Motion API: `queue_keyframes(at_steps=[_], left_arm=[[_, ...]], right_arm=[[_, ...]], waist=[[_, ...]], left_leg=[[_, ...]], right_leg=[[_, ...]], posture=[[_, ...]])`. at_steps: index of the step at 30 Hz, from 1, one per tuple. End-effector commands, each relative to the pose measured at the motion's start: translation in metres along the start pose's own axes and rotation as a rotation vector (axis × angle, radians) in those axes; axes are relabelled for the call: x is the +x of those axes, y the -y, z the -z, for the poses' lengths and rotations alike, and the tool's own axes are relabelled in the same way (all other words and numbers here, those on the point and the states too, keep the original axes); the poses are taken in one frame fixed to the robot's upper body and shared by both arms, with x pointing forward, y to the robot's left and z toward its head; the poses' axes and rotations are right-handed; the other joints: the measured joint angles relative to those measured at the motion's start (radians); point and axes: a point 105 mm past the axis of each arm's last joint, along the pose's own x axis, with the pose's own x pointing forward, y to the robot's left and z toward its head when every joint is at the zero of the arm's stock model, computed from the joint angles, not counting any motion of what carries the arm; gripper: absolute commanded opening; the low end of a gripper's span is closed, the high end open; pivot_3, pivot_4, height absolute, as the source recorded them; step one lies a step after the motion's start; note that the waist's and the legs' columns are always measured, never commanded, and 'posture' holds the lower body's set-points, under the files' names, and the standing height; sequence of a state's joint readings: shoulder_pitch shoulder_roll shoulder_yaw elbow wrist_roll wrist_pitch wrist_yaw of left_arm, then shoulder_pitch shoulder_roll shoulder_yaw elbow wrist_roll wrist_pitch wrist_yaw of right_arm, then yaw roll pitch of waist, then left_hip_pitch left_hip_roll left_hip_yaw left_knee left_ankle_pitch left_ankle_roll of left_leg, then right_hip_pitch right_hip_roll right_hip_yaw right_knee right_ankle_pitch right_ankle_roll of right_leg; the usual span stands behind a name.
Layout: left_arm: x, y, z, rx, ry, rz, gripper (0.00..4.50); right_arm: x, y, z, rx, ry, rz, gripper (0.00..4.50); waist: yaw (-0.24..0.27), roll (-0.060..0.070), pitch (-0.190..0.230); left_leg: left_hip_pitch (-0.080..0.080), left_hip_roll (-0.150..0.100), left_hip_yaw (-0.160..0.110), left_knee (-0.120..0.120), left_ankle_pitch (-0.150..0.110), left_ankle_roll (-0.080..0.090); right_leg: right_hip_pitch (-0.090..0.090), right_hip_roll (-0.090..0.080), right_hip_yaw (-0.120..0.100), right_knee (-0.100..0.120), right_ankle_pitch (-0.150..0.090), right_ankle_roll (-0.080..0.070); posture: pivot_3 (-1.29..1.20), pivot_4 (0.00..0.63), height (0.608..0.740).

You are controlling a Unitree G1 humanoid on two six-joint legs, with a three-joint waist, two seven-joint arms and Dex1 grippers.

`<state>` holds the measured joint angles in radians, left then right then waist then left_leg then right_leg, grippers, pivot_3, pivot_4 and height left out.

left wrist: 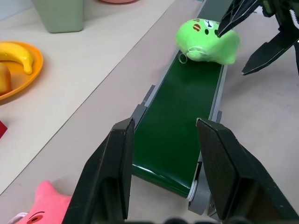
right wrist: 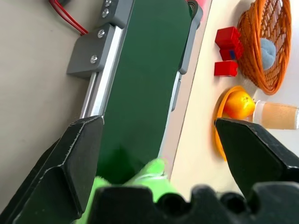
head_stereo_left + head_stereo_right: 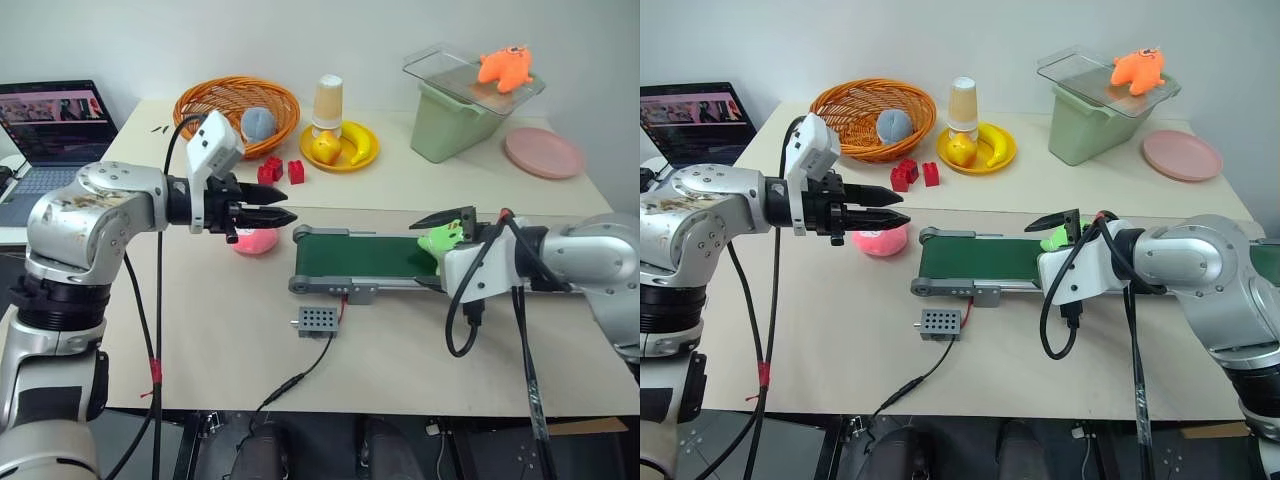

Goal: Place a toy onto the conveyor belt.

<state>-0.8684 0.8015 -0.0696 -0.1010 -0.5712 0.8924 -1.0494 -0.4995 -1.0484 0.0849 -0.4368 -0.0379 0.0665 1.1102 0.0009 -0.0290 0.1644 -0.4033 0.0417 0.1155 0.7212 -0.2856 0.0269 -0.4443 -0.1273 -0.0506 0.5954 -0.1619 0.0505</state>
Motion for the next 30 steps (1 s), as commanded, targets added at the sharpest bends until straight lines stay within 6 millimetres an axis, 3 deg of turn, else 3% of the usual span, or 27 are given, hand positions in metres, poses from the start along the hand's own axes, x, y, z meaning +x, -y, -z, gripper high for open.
queue_keyframes(at_steps=[1, 8, 11, 14, 19, 24, 30], left_arm=[[-0.004, 0.000, -0.016, 0.071, 0.026, -0.004, 2.20], [-0.018, -0.013, -0.018, 0.063, 0.039, -0.096, 2.20], [-0.021, -0.022, -0.012, 0.037, 0.025, -0.183, 2.20], [-0.027, -0.036, 0.001, 0.003, -0.031, -0.308, 2.20], [-0.045, -0.062, 0.028, -0.069, -0.139, -0.523, 2.20], [-0.046, -0.060, 0.035, -0.108, -0.146, -0.559, 2.20], [-0.046, -0.062, 0.056, -0.146, -0.144, -0.634, 2.20]], right_arm=[[-0.014, 0.019, -0.017, 0.123, 0.067, 0.065, 4.45], [-0.038, 0.055, -0.048, 0.580, 0.301, 0.039, 4.45], [-0.039, 0.080, -0.036, 0.745, 0.309, 0.119, 4.45], [-0.036, 0.089, -0.028, 0.871, 0.319, 0.143, 4.45], [-0.026, 0.093, -0.016, 1.041, 0.322, 0.146, 4.45], [-0.016, 0.085, -0.014, 1.048, 0.308, 0.124, 4.45], [-0.025, 0.071, -0.007, 1.035, 0.282, 0.101, 4.45]], waist=[[0.000, 0.000, 0.000], [0.002, 0.000, 0.000], [0.003, 0.000, 0.000], [0.004, 0.000, 0.000], [0.010, 0.000, 0.000], [0.012, 0.000, 0.000], [0.011, 0.000, 0.000]], left_leg=[[0.000, 0.000, 0.000, 0.000, 0.000, 0.000], [0.000, 0.000, -0.001, 0.000, -0.001, 0.001], [0.000, 0.000, -0.001, 0.001, -0.002, 0.003], [0.000, 0.000, -0.001, 0.001, -0.002, 0.003], [-0.002, 0.000, -0.001, 0.000, -0.001, 0.002], [-0.004, 0.000, -0.001, 0.000, -0.001, 0.002], [-0.003, 0.000, -0.001, 0.000, -0.001, 0.002]], right_leg=[[0.000, 0.000, 0.000, 0.000, 0.000, 0.000], [0.000, 0.000, -0.001, 0.000, 0.000, -0.001], [0.001, 0.000, -0.001, 0.000, 0.000, -0.001], [0.001, 0.000, 0.000, 0.000, 0.000, -0.001], [-0.001, 0.000, -0.001, 0.000, 0.001, -0.001], [-0.002, 0.000, -0.001, 0.000, 0.001, 0.000], [-0.001, 0.000, -0.001, 0.000, 0.001, 0.000]], posture=[[0.00, 0.150, 0.739], [0.00, 0.150, 0.739], [0.00, 0.150, 0.739], [0.00, 0.150, 0.739], [0.00, 0.150, 0.739], [0.00, 0.150, 0.739], [0.00, 0.150, 0.739]])
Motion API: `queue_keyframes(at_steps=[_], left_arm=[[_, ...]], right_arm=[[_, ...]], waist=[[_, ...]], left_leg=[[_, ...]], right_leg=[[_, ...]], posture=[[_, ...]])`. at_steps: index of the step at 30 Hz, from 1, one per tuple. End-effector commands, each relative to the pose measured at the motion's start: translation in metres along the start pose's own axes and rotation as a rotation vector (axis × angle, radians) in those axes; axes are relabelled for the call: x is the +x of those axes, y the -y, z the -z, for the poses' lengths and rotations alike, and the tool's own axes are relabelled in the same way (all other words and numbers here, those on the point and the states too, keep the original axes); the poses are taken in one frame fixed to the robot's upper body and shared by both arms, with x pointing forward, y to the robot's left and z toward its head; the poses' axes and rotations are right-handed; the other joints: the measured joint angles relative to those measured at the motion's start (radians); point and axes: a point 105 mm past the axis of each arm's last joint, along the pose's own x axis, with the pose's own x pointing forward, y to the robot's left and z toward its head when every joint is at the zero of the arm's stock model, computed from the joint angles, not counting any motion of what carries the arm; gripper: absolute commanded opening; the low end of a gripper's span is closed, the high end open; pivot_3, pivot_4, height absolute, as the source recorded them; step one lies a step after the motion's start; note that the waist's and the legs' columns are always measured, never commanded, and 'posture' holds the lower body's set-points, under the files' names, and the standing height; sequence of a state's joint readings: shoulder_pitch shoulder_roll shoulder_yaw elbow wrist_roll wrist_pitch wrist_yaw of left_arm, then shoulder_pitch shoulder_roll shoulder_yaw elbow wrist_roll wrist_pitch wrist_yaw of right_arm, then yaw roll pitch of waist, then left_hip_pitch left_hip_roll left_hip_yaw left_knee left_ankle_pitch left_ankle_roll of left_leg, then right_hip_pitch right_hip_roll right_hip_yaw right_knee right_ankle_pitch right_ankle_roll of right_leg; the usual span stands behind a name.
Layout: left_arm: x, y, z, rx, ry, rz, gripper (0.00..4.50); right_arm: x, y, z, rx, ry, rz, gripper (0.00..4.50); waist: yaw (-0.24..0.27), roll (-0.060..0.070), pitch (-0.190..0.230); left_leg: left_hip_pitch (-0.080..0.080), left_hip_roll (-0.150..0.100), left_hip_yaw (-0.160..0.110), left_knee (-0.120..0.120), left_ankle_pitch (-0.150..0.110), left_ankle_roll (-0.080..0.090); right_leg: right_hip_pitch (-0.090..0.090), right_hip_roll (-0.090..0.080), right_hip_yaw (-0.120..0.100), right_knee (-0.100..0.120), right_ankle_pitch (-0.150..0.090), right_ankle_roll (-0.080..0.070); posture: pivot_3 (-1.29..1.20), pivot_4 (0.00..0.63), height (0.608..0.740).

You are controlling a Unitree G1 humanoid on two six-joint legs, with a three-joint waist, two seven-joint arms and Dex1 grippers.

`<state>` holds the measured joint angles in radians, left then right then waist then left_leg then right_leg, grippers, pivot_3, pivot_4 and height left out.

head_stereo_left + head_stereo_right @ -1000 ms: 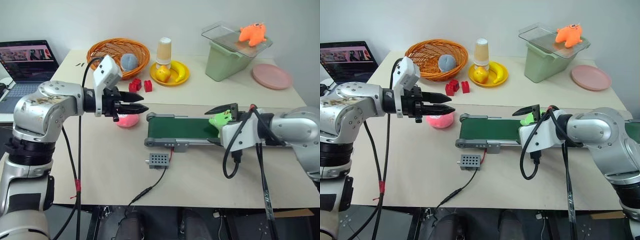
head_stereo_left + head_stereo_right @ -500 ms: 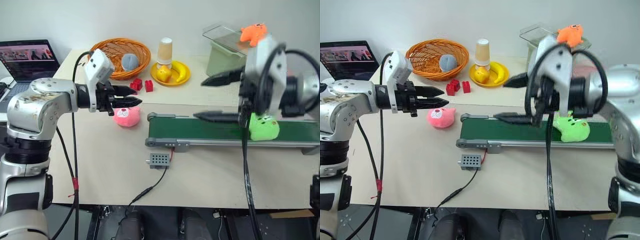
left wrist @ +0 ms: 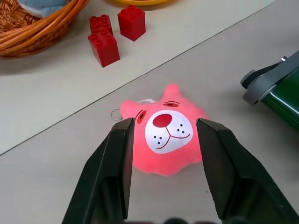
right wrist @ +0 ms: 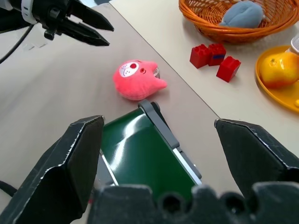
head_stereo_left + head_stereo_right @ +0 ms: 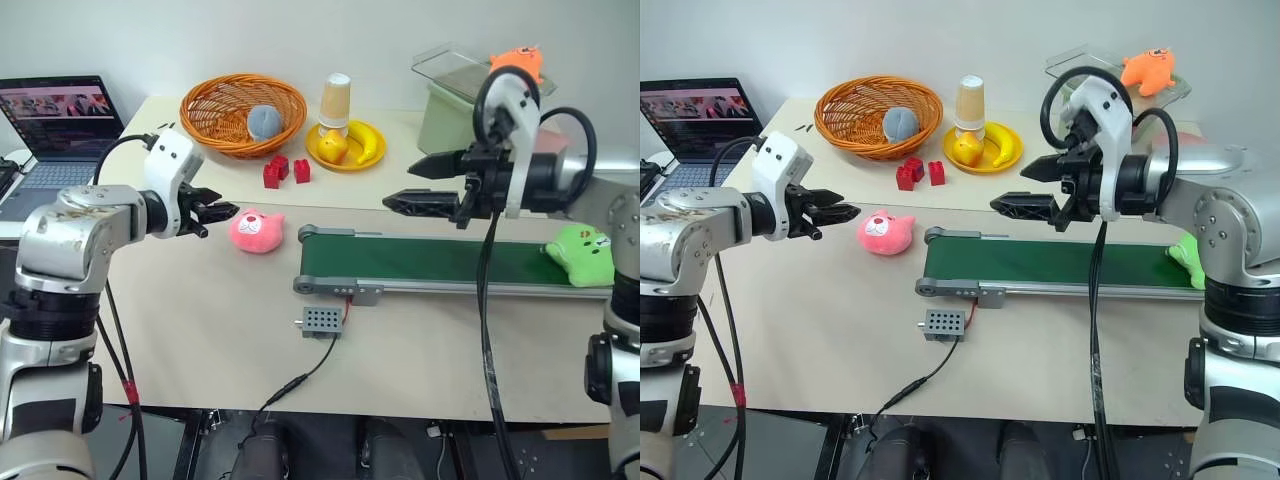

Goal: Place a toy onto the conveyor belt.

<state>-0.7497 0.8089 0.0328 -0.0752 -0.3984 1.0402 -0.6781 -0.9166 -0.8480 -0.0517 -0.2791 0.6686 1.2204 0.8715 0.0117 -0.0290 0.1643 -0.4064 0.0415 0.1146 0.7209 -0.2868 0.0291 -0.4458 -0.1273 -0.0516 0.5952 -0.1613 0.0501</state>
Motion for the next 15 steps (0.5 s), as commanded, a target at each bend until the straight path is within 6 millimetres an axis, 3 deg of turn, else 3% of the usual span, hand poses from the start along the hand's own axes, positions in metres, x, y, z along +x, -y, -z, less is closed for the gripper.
queue_keyframes(at_steps=[1, 10, 15], left_arm=[[0.003, -0.004, 0.001, -0.002, 0.043, -0.068, 2.20], [0.033, 0.000, 0.003, 0.023, 0.049, -0.090, 2.20], [0.054, -0.001, 0.014, -0.012, 0.002, -0.072, 2.20]], right_arm=[[-0.016, -0.001, -0.008, -0.070, 0.027, 0.021, 4.45], [-0.025, 0.002, -0.016, -0.089, 0.041, 0.094, 4.45], [-0.034, 0.002, -0.020, -0.098, 0.052, 0.137, 4.45]], waist=[[0.000, 0.000, 0.000], [0.001, 0.000, 0.000], [0.001, 0.000, 0.000]], left_leg=[[0.000, 0.000, 0.000, 0.000, 0.000, 0.000], [0.001, 0.000, 0.000, 0.001, 0.000, 0.000], [0.001, 0.000, 0.000, 0.001, 0.000, 0.000]], right_leg=[[0.000, 0.000, 0.000, 0.000, 0.000, 0.000], [0.002, 0.000, 0.000, 0.000, 0.001, 0.000], [0.002, 0.000, 0.000, 0.000, 0.001, 0.000]], posture=[[0.00, 0.150, 0.739], [0.00, 0.150, 0.739], [0.00, 0.150, 0.739]])
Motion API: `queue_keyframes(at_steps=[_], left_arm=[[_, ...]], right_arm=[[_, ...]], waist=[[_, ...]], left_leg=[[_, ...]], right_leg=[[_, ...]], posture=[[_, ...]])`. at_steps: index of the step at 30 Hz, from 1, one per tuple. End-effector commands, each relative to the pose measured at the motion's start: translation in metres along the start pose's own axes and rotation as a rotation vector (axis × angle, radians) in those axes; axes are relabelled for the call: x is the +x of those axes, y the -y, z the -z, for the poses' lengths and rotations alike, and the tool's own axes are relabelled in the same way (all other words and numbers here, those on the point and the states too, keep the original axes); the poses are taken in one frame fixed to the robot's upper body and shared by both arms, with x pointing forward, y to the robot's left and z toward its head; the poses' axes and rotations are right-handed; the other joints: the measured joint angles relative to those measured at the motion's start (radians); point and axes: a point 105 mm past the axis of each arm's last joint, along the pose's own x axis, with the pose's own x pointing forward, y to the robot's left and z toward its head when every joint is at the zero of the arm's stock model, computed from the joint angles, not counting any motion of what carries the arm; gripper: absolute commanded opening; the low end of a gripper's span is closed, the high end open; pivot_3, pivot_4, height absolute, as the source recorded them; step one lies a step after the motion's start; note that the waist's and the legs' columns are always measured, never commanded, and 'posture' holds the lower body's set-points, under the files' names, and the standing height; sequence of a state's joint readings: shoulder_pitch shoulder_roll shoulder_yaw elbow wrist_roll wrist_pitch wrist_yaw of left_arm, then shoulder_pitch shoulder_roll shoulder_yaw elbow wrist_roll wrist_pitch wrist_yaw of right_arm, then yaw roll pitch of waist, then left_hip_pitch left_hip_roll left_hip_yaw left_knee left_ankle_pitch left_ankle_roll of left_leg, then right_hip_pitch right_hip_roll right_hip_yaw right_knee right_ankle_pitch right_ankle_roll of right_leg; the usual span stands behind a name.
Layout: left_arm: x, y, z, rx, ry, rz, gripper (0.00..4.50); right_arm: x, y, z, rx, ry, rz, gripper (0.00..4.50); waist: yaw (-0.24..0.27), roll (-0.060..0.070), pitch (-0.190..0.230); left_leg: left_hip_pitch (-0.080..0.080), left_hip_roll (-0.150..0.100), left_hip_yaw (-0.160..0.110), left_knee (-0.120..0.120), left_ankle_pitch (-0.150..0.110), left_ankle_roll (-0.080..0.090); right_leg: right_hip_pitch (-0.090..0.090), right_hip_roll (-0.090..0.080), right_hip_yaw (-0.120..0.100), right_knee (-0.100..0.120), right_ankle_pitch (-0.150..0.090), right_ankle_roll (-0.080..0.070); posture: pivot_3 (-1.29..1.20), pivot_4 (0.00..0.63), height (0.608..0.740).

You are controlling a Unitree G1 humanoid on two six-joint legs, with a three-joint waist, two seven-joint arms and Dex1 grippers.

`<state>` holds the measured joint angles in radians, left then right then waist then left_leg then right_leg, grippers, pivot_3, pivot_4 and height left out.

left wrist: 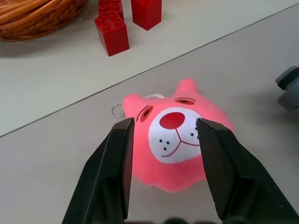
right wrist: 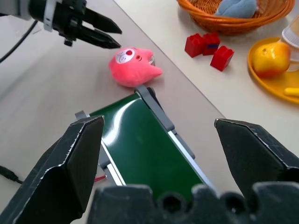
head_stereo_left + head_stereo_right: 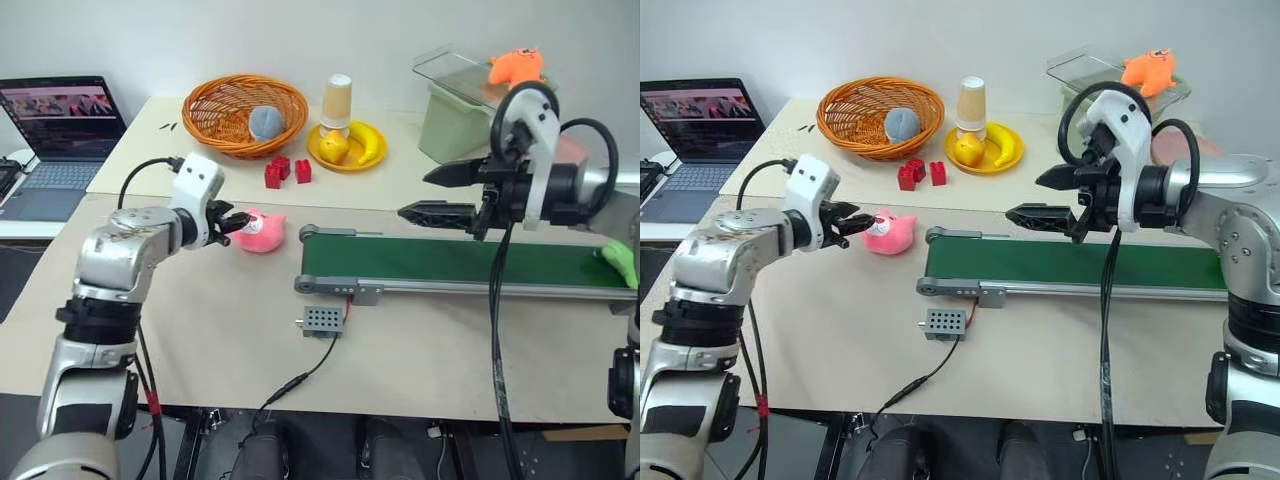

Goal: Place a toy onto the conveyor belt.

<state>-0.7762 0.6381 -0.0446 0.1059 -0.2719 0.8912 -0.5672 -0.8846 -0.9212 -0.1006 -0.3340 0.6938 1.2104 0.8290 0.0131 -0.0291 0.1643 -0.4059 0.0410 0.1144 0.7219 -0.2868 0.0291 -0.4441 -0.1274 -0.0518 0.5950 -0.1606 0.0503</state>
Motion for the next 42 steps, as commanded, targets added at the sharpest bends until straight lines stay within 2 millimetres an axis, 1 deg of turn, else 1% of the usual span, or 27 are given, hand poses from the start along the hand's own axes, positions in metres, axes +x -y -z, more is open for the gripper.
queue_keyframes(at_steps=[1, 3, 5, 9, 12, 17, 20, 23, 25, 29, 31, 32, 35, 36, 37, 40, 42], left_arm=[[0.012, -0.004, -0.002, -0.015, -0.003, -0.008, 2.20], [0.021, -0.006, 0.005, -0.061, -0.024, -0.012, 2.20], [0.029, -0.001, 0.011, -0.100, -0.043, 0.016, 2.20], [0.041, 0.005, 0.022, -0.134, -0.075, 0.039, 2.20], [0.045, 0.006, 0.026, -0.136, -0.086, 0.044, 2.20], [0.047, 0.014, 0.033, -0.188, -0.114, 0.095, 2.20], [0.044, 0.024, 0.043, -0.213, -0.165, 0.152, 2.20], [0.038, 0.039, 0.051, -0.204, -0.209, 0.238, 2.20], [0.037, 0.037, 0.049, -0.201, -0.200, 0.225, 2.20], [0.036, 0.028, 0.040, -0.184, -0.168, 0.190, 2.20], [0.036, 0.025, 0.037, -0.179, -0.160, 0.176, 2.72], [0.036, 0.024, 0.036, -0.180, -0.158, 0.175, 2.87], [0.036, 0.022, 0.034, -0.180, -0.151, 0.167, 3.95], [0.036, 0.022, 0.031, -0.179, -0.138, 0.166, 4.38], [0.036, 0.022, 0.027, -0.182, -0.123, 0.168, 4.45], [0.035, 0.020, 0.007, -0.188, -0.068, 0.162, 4.45], [0.034, 0.019, 0.001, -0.181, -0.053, 0.157, 4.45]], right_arm=[[-0.018, 0.000, -0.017, -0.043, 0.052, 0.057, 4.45], [-0.021, 0.000, -0.016, -0.042, 0.052, 0.071, 4.45], [-0.024, -0.001, -0.016, -0.043, 0.050, 0.088, 4.45], [-0.028, -0.001, -0.015, -0.039, 0.052, 0.113, 4.45], [-0.030, -0.002, -0.015, -0.038, 0.053, 0.125, 4.45], [-0.029, -0.001, -0.017, -0.039, 0.058, 0.133, 4.45], [-0.030, 0.000, -0.018, -0.043, 0.065, 0.139, 4.45], [-0.030, -0.001, -0.018, -0.044, 0.067, 0.139, 4.45], [-0.029, -0.002, -0.017, -0.043, 0.066, 0.137, 4.45], [-0.028, -0.002, -0.015, -0.043, 0.062, 0.139, 4.45], [-0.028, -0.002, -0.015, -0.044, 0.062, 0.139, 4.50], [-0.027, -0.002, -0.016, -0.045, 0.063, 0.140, 4.50], [-0.027, -0.002, -0.016, -0.047, 0.066, 0.140, 4.50], [-0.027, -0.002, -0.016, -0.047, 0.066, 0.140, 4.50], [-0.027, -0.002, -0.016, -0.047, 0.066, 0.140, 4.50], [-0.027, -0.002, -0.015, -0.046, 0.063, 0.139, 4.50], [-0.027, -0.002, -0.015, -0.046, 0.063, 0.139, 4.50]], waist=[[-0.001, 0.000, 0.000], [-0.001, 0.000, 0.000], [-0.001, 0.000, 0.000], [-0.001, 0.000, 0.000], [0.001, 0.000, 0.000], [0.001, 0.000, 0.000], [0.001, 0.001, -0.001], [0.001, 0.001, -0.001], [0.001, 0.002, -0.001], [0.002, 0.002, -0.002], [0.002, 0.002, -0.002], [0.002, 0.002, -0.002], [0.001, 0.002, -0.002], [0.000, 0.002, -0.002], [-0.001, 0.002, -0.001], [0.000, 0.002, -0.001], [0.000, 0.002, -0.001]], left_leg=[[0.000, 0.000, 0.000, 0.000, 0.000, 0.000], [0.000, 0.000, 0.000, 0.000, 0.000, 0.000], [0.000, 0.000, 0.000, 0.000, 0.000, 0.000], [0.001, 0.000, 0.000, 0.000, 0.000, 0.000], [0.002, 0.000, 0.000, 0.000, 0.000, 0.001], [0.003, 0.000, -0.001, 0.001, -0.003, 0.005], [0.002, 0.000, -0.001, 0.001, -0.003, 0.005], [0.002, 0.000, -0.001, 0.002, -0.003, 0.005], [0.002, 0.000, -0.001, 0.002, -0.003, 0.005], [0.002, 0.000, -0.001, 0.003, -0.004, 0.006], [0.002, 0.000, -0.001, 0.004, -0.004, 0.007], [0.002, 0.000, -0.001, 0.004, -0.004, 0.007], [0.001, 0.000, -0.001, 0.004, -0.004, 0.007], [0.001, 0.000, -0.001, 0.004, -0.004, 0.007], [0.001, 0.000, -0.001, 0.004, -0.004, 0.007], [0.001, 0.000, -0.001, 0.004, -0.004, 0.007], [0.001, 0.000, -0.001, 0.005, -0.004, 0.007]], right_leg=[[0.000, 0.000, 0.000, 0.000, 0.000, 0.000], [0.000, 0.000, 0.000, 0.000, 0.000, 0.000], [0.000, 0.000, 0.000, 0.000, 0.000, 0.000], [0.001, 0.000, 0.000, 0.000, 0.000, 0.000], [0.003, 0.000, 0.000, 0.000, 0.000, 0.000], [0.003, -0.001, 0.000, 0.000, 0.000, 0.000], [0.004, -0.001, 0.000, 0.000, 0.000, 0.000], [0.004, -0.001, 0.000, 0.000, 0.000, 0.000], [0.004, -0.001, 0.000, 0.000, 0.000, 0.000], [0.004, -0.001, -0.001, 0.000, 0.000, 0.000], [0.004, -0.001, 0.000, 0.000, 0.000, 0.000], [0.004, -0.001, 0.000, 0.000, 0.000, 0.000], [0.004, -0.001, 0.000, 0.000, 0.000, 0.000], [0.004, -0.001, 0.000, 0.000, 0.000, 0.000], [0.004, -0.001, 0.000, 0.000, 0.000, 0.000], [0.004, -0.001, 0.000, 0.000, 0.000, 0.000], [0.004, -0.001, -0.001, 0.000, 0.000, 0.000]], posture=[[0.00, 0.150, 0.739], [0.00, 0.150, 0.739], [0.00, 0.150, 0.739], [0.00, 0.150, 0.739], [0.00, 0.150, 0.739], [0.00, 0.150, 0.739], [0.00, 0.150, 0.739], [0.00, 0.150, 0.739], [0.00, 0.150, 0.739], [0.00, 0.150, 0.739], [0.00, 0.150, 0.739], [0.00, 0.150, 0.739], [0.00, 0.150, 0.739], [0.00, 0.150, 0.739], [0.00, 0.150, 0.739], [0.00, 0.150, 0.739], [0.00, 0.150, 0.739]])
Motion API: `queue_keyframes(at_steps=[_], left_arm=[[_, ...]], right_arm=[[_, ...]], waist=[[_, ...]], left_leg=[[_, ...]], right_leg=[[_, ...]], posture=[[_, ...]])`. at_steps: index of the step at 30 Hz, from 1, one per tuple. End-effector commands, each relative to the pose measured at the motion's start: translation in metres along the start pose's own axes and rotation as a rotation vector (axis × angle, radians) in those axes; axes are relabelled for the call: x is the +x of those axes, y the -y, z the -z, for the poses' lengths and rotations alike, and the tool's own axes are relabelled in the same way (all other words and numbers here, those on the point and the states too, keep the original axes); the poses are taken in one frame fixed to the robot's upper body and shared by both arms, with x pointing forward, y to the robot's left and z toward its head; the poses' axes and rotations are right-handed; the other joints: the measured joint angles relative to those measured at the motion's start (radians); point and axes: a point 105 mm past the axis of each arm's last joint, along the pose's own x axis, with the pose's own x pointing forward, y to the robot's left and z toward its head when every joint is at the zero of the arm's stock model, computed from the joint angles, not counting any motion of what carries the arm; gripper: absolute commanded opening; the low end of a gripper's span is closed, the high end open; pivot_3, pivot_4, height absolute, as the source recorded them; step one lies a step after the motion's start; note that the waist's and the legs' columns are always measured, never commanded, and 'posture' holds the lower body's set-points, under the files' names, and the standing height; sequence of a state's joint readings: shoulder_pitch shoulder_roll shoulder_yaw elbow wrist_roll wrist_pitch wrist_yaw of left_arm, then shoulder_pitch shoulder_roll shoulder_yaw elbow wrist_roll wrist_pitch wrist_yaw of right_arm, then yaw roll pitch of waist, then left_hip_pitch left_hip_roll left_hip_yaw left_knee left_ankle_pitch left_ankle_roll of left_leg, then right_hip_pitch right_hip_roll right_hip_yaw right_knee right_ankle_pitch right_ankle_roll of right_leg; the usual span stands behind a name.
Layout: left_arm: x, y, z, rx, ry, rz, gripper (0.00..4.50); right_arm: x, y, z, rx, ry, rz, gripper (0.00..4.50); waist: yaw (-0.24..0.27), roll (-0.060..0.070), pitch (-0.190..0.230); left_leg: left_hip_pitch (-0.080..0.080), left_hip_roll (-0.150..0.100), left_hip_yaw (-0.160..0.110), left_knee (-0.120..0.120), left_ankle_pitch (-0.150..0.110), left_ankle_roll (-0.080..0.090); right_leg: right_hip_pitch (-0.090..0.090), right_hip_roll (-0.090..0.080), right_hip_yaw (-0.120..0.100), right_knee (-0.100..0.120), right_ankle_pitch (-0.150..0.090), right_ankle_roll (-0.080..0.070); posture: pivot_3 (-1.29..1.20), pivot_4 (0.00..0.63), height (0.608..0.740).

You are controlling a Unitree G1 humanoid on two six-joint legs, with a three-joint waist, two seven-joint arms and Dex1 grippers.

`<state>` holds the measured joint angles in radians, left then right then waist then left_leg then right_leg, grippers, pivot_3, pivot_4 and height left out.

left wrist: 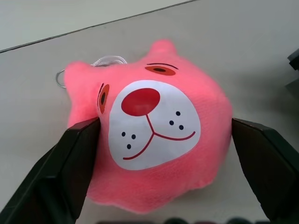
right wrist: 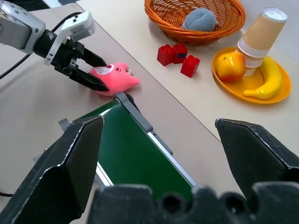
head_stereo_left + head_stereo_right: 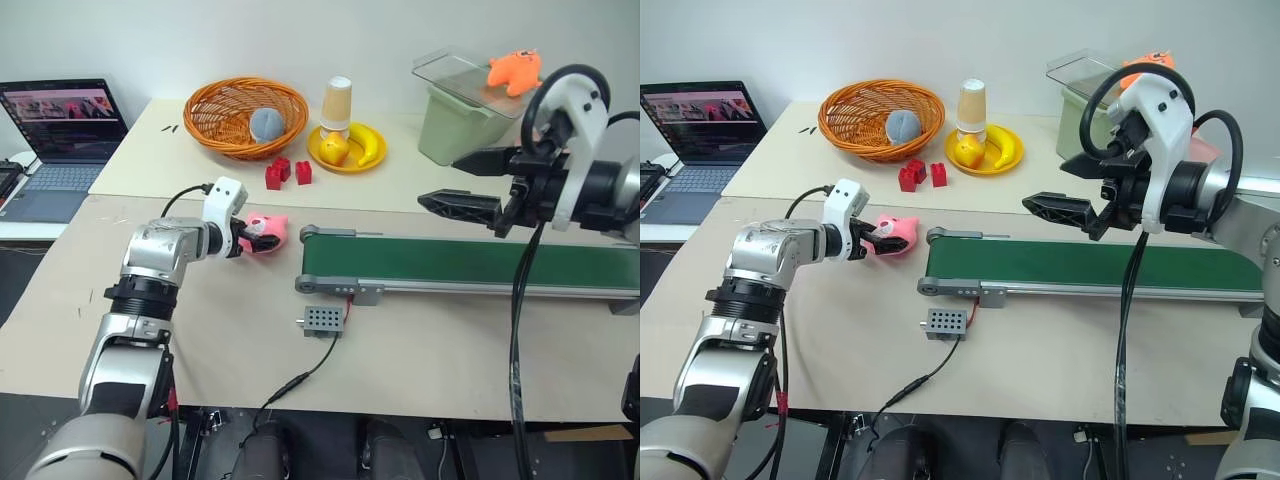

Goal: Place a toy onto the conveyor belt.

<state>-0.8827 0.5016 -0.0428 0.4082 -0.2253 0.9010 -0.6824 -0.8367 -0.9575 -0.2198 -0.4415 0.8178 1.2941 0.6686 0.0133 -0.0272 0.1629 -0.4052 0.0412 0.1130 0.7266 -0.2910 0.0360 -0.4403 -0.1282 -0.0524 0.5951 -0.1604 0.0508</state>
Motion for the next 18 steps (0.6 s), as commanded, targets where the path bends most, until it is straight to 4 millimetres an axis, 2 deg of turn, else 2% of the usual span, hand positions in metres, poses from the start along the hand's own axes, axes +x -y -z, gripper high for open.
queue_keyframes(at_steps=[1, 5, 9, 14, 15, 18], left_arm=[[-0.003, 0.005, -0.022, 0.023, 0.052, 0.003, 4.45], [0.001, 0.006, -0.018, 0.044, 0.029, -0.003, 4.45], [0.009, 0.003, 0.009, 0.058, -0.063, -0.022, 4.45], [0.012, -0.005, 0.026, 0.089, -0.116, -0.048, 4.45], [0.012, -0.006, 0.027, 0.092, -0.118, -0.050, 4.05], [0.013, -0.005, 0.025, 0.089, -0.106, -0.048, 3.30]], right_arm=[[-0.007, 0.002, -0.011, -0.042, 0.045, 0.029, 4.50], [-0.007, 0.002, -0.012, -0.046, 0.049, 0.031, 4.50], [-0.007, 0.003, -0.013, -0.049, 0.057, 0.040, 4.50], [-0.009, 0.003, -0.014, -0.053, 0.057, 0.049, 4.50], [-0.009, 0.003, -0.014, -0.053, 0.057, 0.051, 4.50], [-0.009, 0.003, -0.014, -0.053, 0.057, 0.054, 4.50]], waist=[[0.000, 0.000, 0.000], [-0.001, 0.000, 0.000], [-0.001, 0.000, 0.000], [-0.001, 0.000, 0.000], [-0.001, 0.000, 0.000], [-0.001, 0.000, 0.000]], left_leg=[[-0.001, 0.000, 0.000, 0.000, 0.000, 0.000], [-0.001, 0.000, 0.000, 0.000, 0.001, -0.001], [-0.001, 0.000, 0.000, 0.000, 0.000, -0.001], [0.000, 0.000, 0.000, 0.000, 0.000, 0.000], [0.000, 0.000, 0.000, 0.000, 0.000, 0.000], [0.000, 0.000, 0.000, 0.000, -0.001, 0.002]], right_leg=[[0.000, 0.000, 0.000, 0.000, 0.000, 0.000], [-0.001, 0.000, 0.000, -0.001, 0.000, 0.000], [-0.001, 0.000, 0.000, 0.000, 0.000, 0.000], [0.000, 0.000, 0.000, 0.000, 0.000, 0.000], [0.000, 0.000, 0.000, 0.000, 0.000, 0.000], [0.000, 0.000, 0.000, 0.000, 0.000, 0.000]], posture=[[0.00, 0.150, 0.739], [0.00, 0.150, 0.739], [0.00, 0.150, 0.739], [0.00, 0.150, 0.739], [0.00, 0.150, 0.739], [0.00, 0.150, 0.739]])
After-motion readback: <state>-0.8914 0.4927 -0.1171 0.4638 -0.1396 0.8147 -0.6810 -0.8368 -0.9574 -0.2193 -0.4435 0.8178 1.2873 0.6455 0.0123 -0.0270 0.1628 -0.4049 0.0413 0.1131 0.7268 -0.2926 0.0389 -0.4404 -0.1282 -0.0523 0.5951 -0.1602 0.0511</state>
